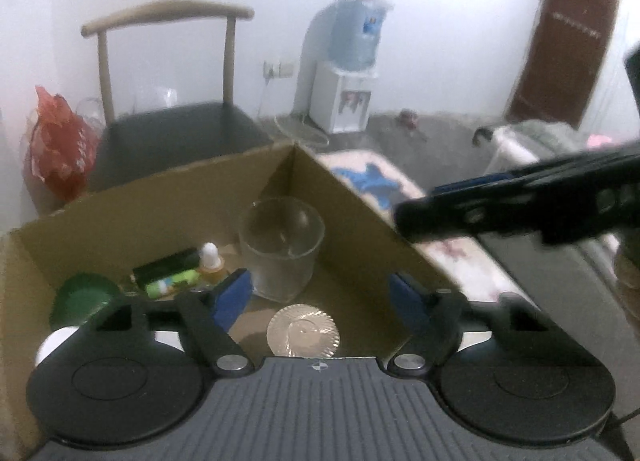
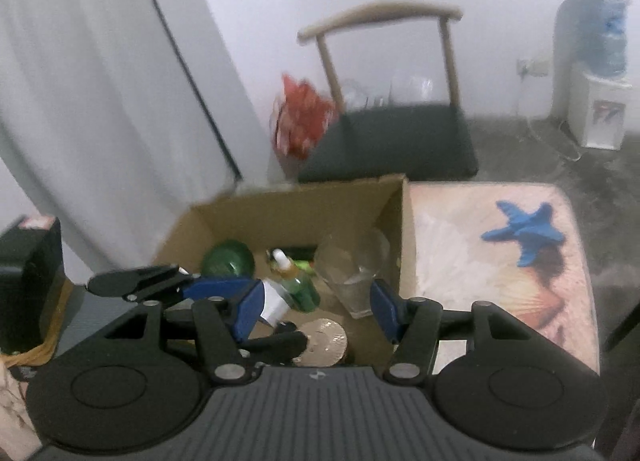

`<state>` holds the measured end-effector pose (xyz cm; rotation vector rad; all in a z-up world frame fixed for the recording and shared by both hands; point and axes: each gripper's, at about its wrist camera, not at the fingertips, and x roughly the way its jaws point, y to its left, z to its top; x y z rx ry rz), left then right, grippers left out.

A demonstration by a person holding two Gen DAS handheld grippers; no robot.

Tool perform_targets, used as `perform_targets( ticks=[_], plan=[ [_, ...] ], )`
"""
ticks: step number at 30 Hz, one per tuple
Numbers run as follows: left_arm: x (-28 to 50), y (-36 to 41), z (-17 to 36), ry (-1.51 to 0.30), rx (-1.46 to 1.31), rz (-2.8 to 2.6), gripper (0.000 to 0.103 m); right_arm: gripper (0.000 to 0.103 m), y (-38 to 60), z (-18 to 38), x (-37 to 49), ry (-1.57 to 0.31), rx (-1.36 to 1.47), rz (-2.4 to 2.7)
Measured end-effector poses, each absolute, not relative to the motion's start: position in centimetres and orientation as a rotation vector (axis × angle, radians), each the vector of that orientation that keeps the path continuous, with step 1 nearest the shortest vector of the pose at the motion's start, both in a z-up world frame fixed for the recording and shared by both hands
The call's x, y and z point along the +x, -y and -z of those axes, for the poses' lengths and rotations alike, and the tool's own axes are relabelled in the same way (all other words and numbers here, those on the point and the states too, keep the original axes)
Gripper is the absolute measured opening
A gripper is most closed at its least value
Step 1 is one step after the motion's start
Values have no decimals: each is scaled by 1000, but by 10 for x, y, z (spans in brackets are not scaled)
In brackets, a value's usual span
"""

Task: Organize rigid objects
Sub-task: 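Open the right tool and withdraw it from the box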

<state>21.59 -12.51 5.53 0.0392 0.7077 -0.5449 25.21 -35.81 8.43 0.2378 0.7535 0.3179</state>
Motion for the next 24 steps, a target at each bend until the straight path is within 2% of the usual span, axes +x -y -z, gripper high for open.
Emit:
perform_targets(
  ticks=[3, 5, 6, 9, 13, 14, 24],
  plan=[
    [193, 113, -71, -655, 25, 545, 93, 63, 363, -101, 208, -667, 294, -293],
    [181, 106, -79, -621, 13, 546, 99, 69, 363, -107, 176, -618, 325, -282],
    [170, 101, -84, -603, 7, 542, 101, 74, 363, -108, 162, -600, 340, -277],
    [144, 90, -95, -558, 13, 516, 103, 78, 358, -108, 119, -561, 369, -264],
    [110, 71, -107, -528, 24, 442, 103, 101, 344, -100, 72, -522, 364, -238],
    [104, 68, -108, -526, 25, 422, 103, 103, 341, -98, 62, -509, 360, -227],
    [52, 55, -94, -570, 85, 179, 103, 103, 326, -85, 27, -528, 312, -170]
  ],
)
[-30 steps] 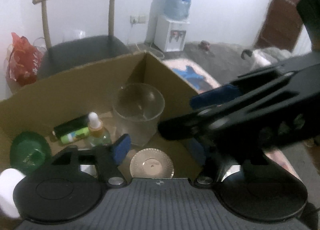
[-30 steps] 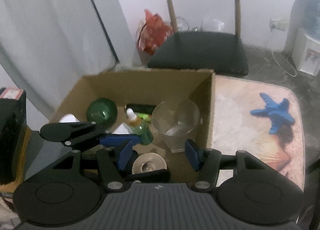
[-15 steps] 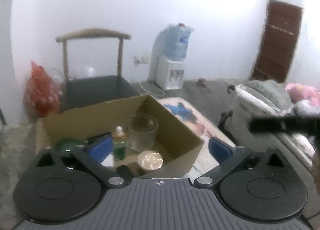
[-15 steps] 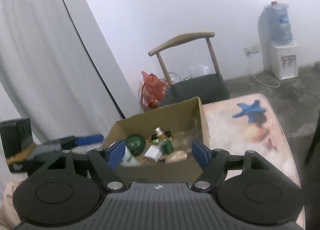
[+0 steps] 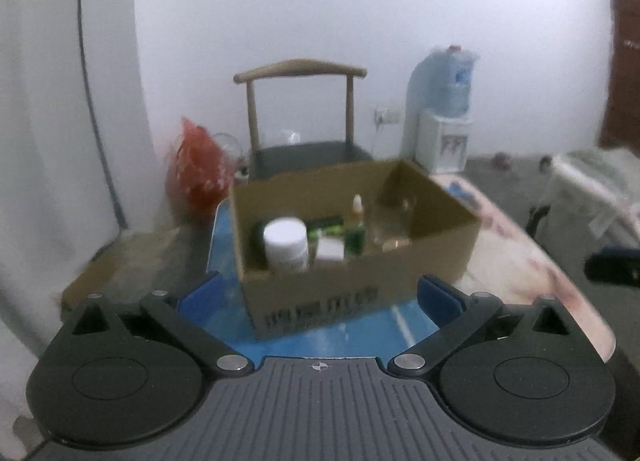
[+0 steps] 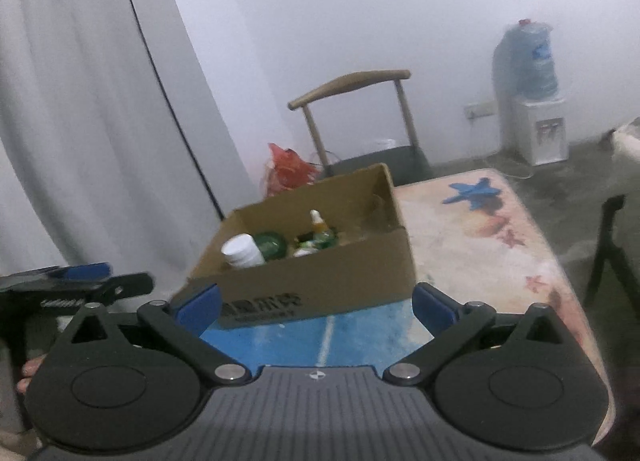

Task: Organize rigid objects

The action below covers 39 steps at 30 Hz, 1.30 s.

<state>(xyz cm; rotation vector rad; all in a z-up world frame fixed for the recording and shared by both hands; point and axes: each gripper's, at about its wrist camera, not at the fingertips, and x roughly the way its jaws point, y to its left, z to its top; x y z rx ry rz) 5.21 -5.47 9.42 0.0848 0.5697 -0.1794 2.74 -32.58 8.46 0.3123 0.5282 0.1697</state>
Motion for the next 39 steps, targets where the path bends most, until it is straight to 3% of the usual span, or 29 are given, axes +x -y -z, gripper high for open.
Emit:
perform_targets(
  ticks=[11, 39],
  plan=[
    [54, 75, -56, -673, 80, 257, 103, 103, 308, -72, 25, -591, 232, -102],
    [123, 68, -52, -663, 31, 48, 103, 103, 261, -63, 109, -592, 20, 28]
  ],
)
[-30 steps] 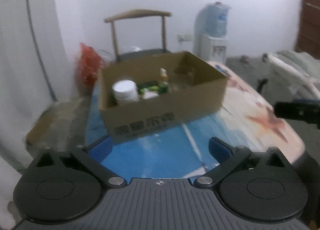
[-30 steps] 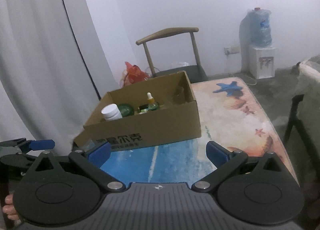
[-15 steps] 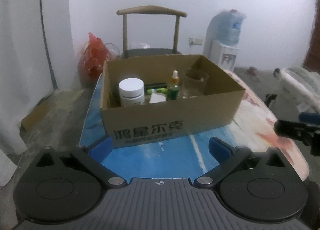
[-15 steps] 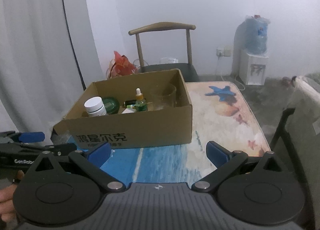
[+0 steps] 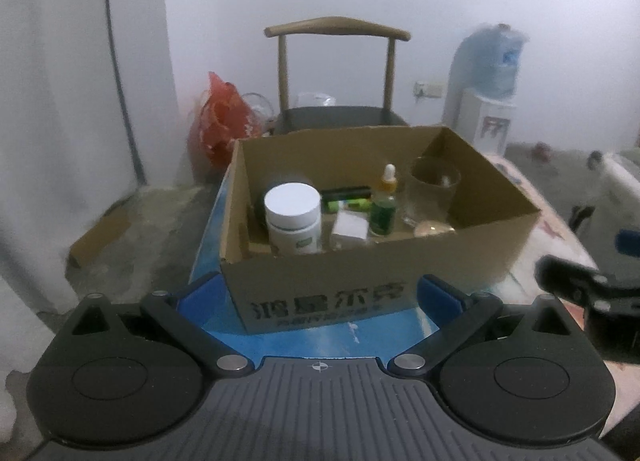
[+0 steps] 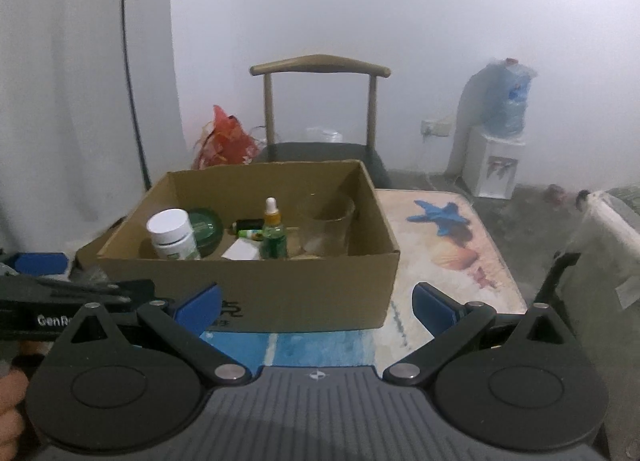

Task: Organize rigid objects

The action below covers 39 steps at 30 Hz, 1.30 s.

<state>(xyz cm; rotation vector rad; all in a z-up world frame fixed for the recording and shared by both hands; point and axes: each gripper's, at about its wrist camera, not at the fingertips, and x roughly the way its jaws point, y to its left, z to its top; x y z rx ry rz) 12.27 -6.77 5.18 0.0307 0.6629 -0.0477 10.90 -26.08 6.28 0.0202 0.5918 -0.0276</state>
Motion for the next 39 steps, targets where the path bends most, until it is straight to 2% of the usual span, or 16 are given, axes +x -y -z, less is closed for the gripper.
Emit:
perform_targets(
  ticks=[39],
  plan=[
    [160, 84, -56, -683, 66, -30, 103, 103, 278, -51, 167, -634, 34, 51]
  ],
)
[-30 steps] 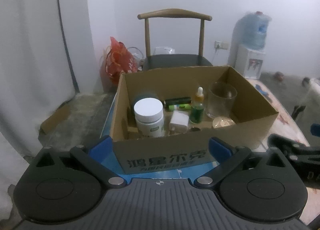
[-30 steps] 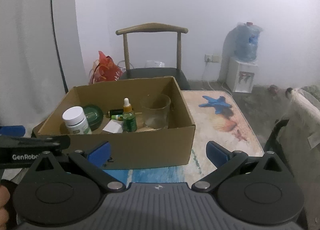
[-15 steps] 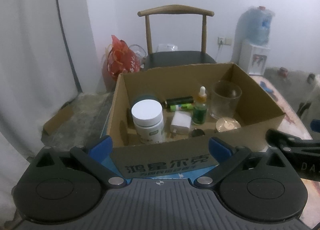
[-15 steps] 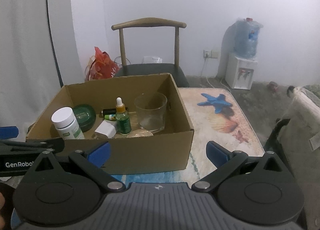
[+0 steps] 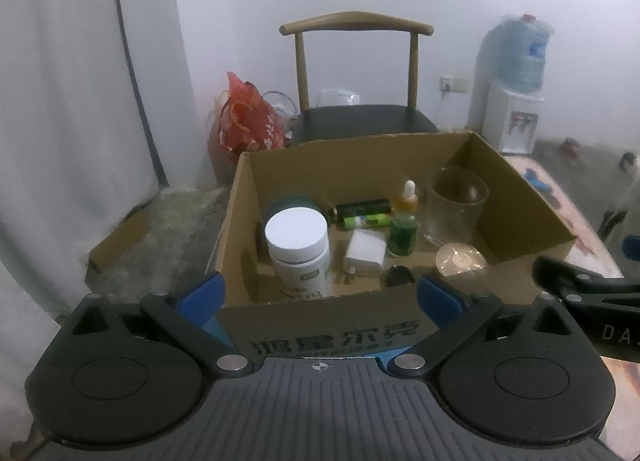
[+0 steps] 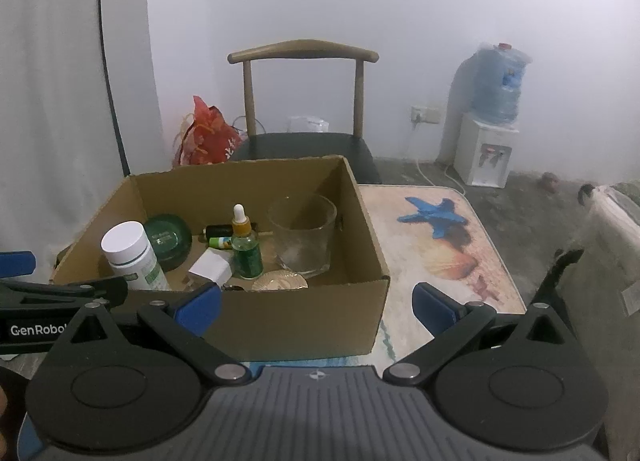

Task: Organize rigid objects

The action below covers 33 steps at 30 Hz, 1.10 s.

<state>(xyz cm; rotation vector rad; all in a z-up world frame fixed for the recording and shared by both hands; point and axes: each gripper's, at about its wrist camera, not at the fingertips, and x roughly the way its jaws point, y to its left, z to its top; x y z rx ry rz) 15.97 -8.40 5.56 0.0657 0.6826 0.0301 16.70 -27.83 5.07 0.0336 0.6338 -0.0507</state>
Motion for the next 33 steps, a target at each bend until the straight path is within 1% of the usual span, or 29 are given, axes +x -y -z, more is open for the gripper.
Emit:
perform_targets(
  ticks=[33],
  plan=[
    [159, 80, -59, -673, 56, -41, 102, 103, 273, -56, 168, -615, 6, 45]
  ],
)
